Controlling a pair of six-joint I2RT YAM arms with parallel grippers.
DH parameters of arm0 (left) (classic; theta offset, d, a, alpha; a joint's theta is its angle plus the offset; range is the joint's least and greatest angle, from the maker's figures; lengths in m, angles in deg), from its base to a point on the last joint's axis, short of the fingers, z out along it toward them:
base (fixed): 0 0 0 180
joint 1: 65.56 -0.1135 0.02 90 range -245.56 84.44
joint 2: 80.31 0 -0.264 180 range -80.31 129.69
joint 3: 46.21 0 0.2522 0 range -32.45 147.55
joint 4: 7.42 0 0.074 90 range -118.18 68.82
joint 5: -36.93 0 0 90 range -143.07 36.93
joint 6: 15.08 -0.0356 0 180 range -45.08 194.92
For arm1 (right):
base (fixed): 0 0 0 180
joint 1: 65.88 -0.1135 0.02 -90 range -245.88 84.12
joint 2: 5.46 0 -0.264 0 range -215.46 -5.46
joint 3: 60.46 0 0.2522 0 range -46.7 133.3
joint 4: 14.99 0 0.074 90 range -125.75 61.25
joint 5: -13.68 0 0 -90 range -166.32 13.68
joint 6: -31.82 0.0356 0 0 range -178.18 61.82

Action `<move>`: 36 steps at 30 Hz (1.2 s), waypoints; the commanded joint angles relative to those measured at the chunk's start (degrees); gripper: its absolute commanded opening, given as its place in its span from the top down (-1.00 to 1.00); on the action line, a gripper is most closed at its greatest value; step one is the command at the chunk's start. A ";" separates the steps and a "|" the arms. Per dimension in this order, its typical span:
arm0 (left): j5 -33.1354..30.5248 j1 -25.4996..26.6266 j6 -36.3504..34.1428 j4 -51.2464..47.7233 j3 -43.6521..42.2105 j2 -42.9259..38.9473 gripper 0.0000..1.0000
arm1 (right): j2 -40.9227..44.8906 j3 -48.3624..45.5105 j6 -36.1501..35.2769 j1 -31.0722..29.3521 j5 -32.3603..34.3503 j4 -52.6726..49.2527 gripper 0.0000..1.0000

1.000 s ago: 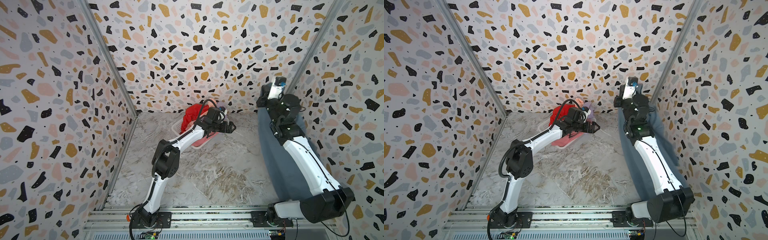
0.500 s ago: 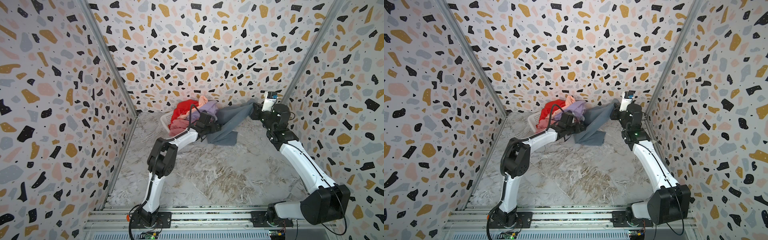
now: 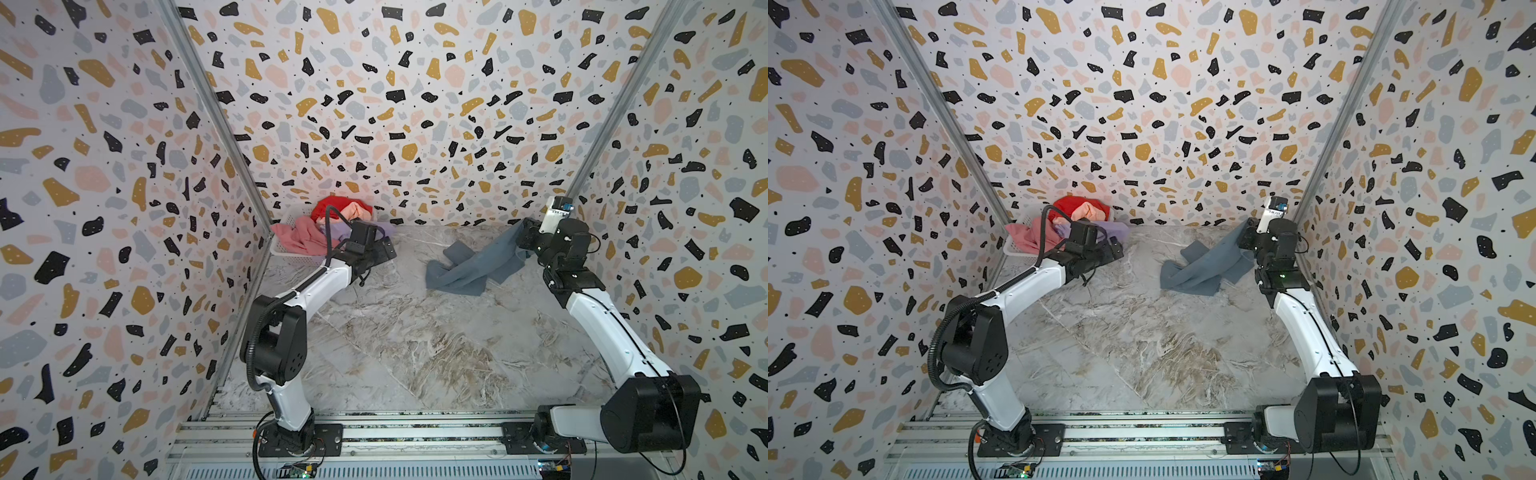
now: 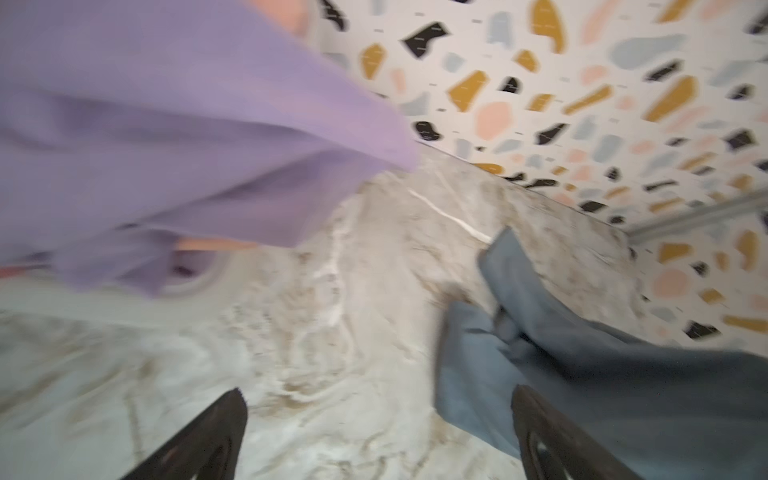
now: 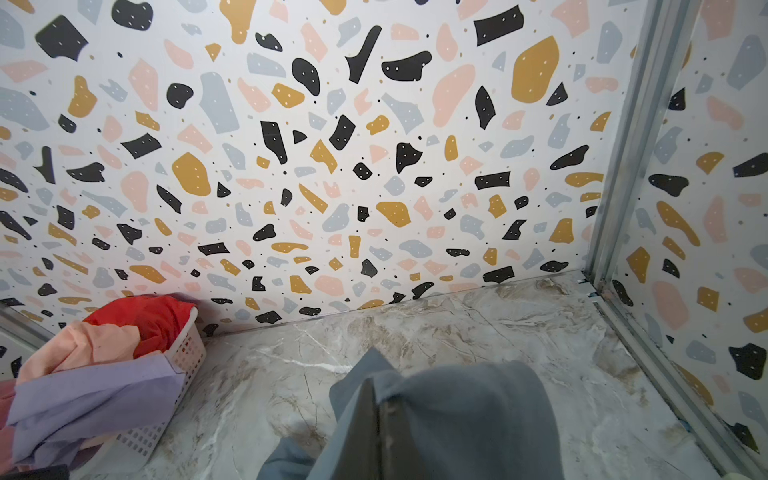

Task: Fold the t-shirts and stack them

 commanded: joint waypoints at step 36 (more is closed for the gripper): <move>-8.95 -18.88 3.85 1.03 -20.95 -26.02 -0.99 | -7.36 1.82 4.24 -2.86 -8.24 3.98 1.00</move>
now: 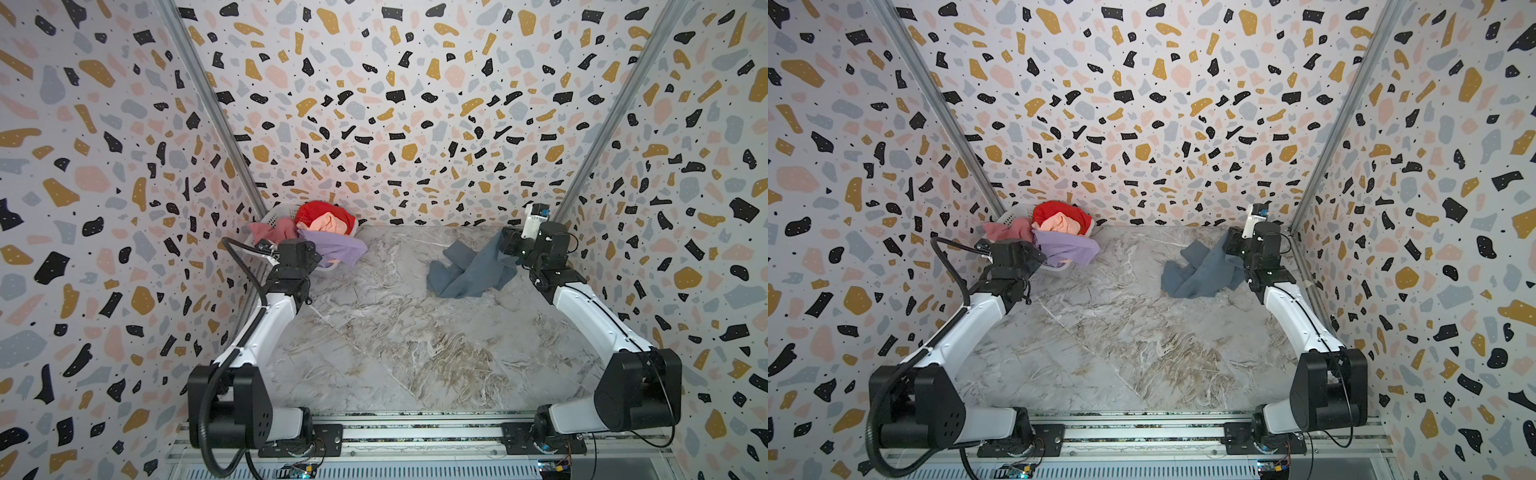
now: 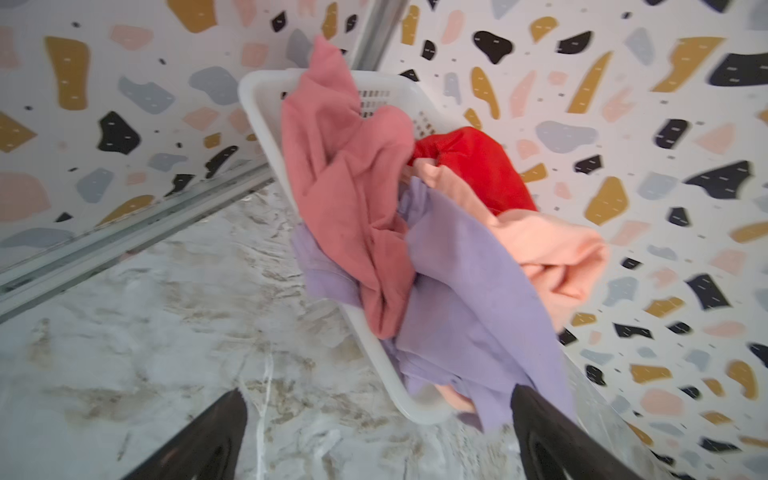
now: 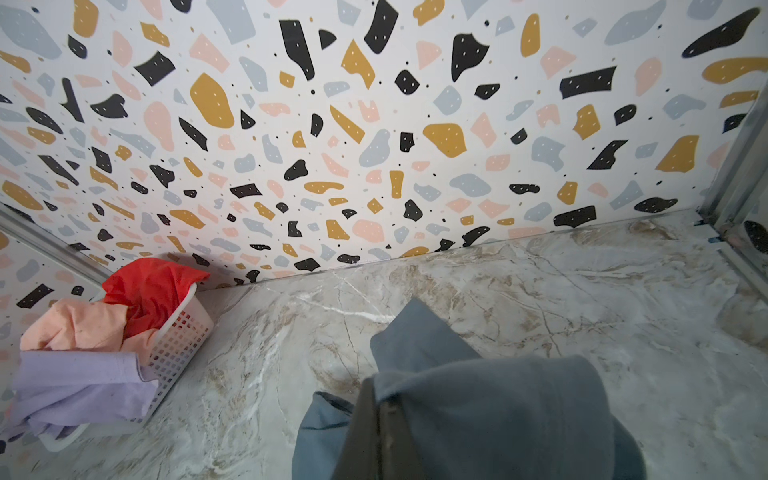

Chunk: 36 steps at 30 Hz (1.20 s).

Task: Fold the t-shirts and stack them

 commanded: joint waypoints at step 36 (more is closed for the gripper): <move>11.39 -7.21 -14.92 -14.29 11.86 22.57 -0.99 | -0.74 1.95 -0.85 -1.25 -4.24 0.74 1.00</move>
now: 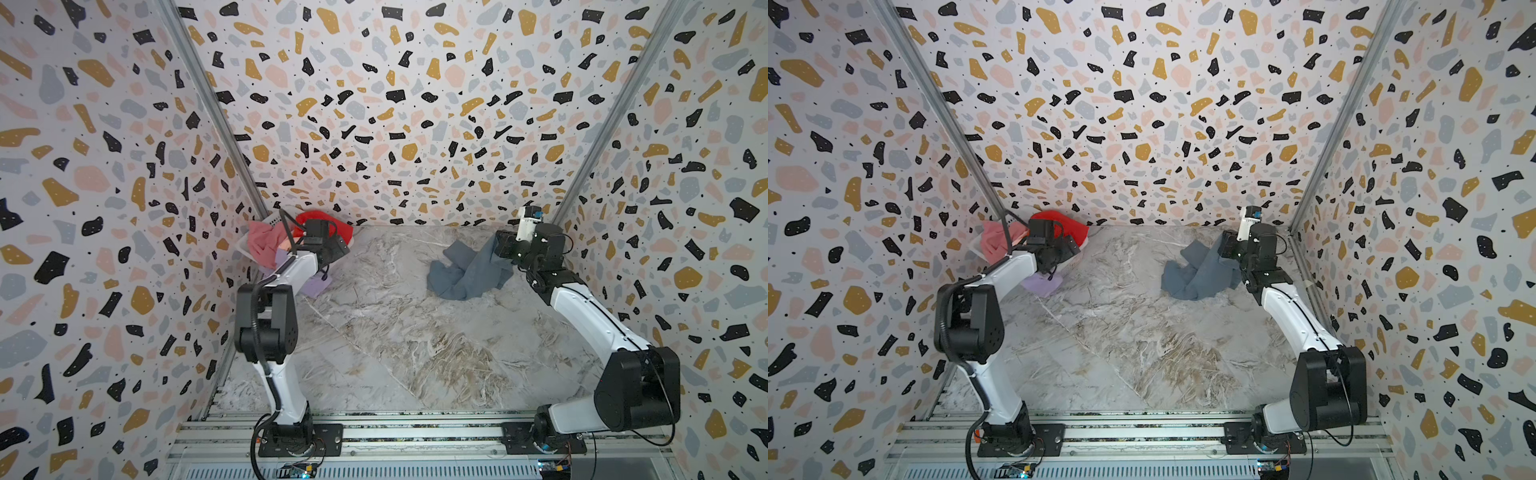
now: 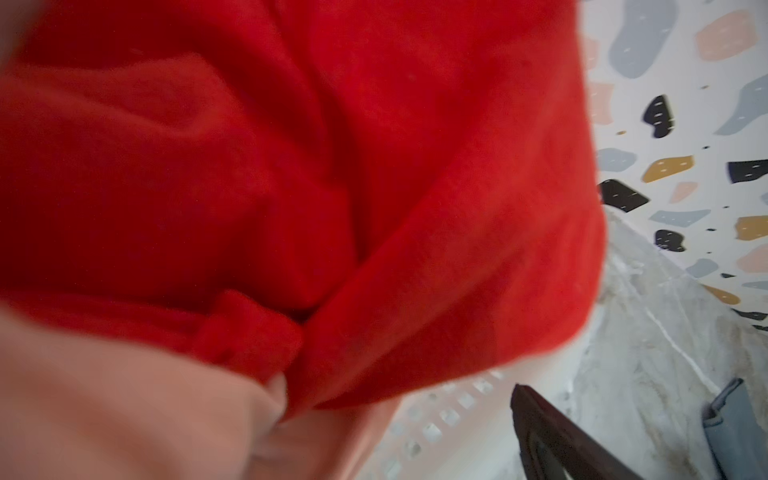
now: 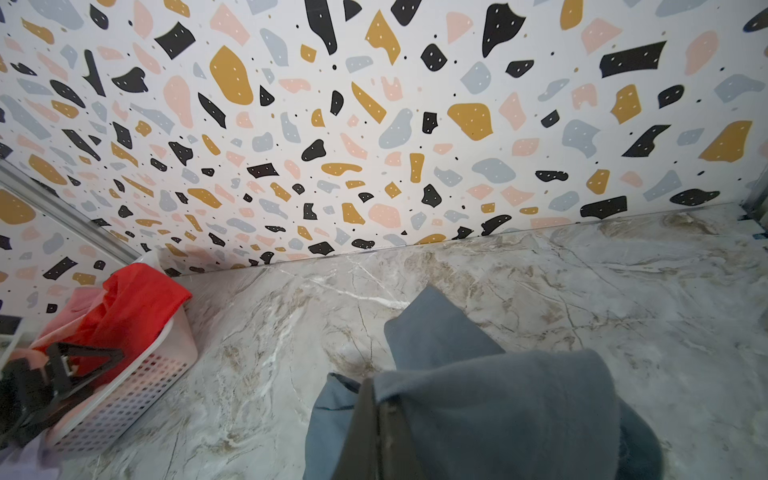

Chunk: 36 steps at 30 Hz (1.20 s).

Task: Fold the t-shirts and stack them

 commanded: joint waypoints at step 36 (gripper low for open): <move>-0.14 -0.50 -0.35 -0.71 -8.04 -7.02 -0.99 | -1.78 10.18 -0.68 -7.10 -11.93 0.25 1.00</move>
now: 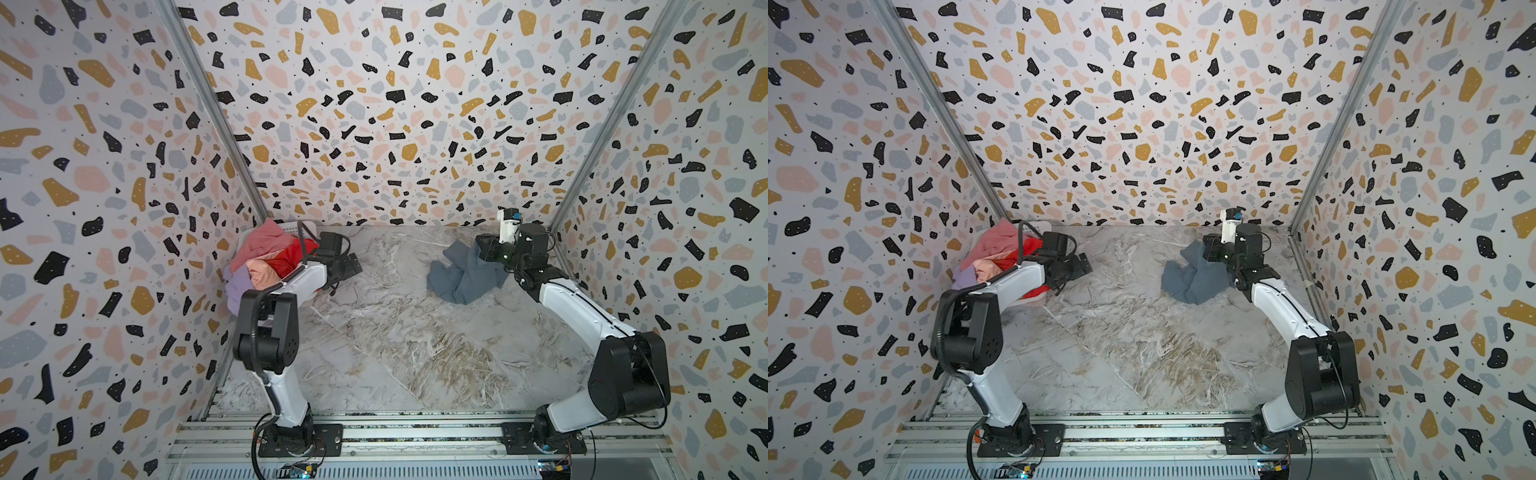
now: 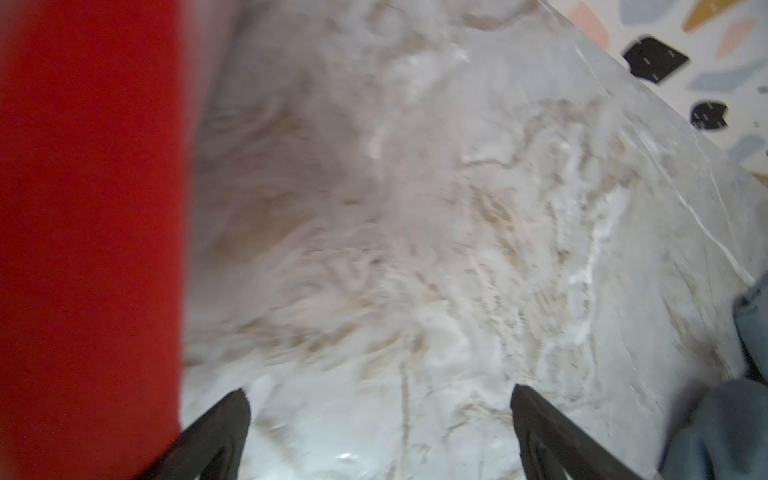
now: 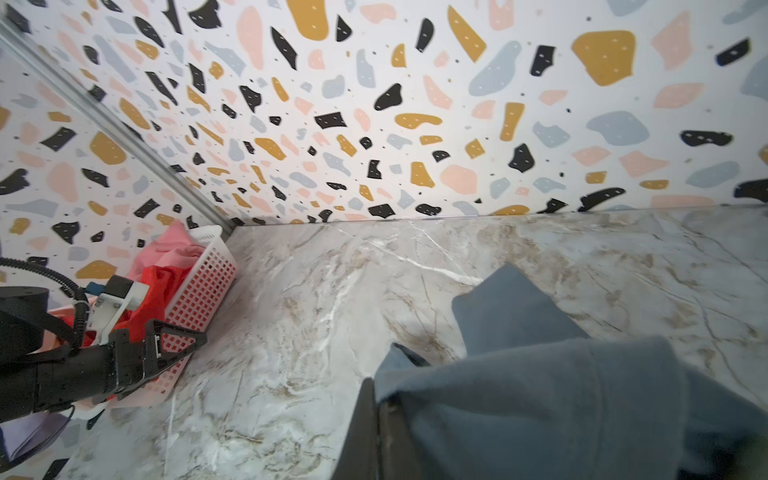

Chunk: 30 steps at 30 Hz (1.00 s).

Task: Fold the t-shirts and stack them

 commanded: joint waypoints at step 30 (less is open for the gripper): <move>12.71 21.33 -13.07 -3.04 21.91 6.48 -0.91 | -1.53 4.82 2.16 5.54 7.69 -13.20 -0.79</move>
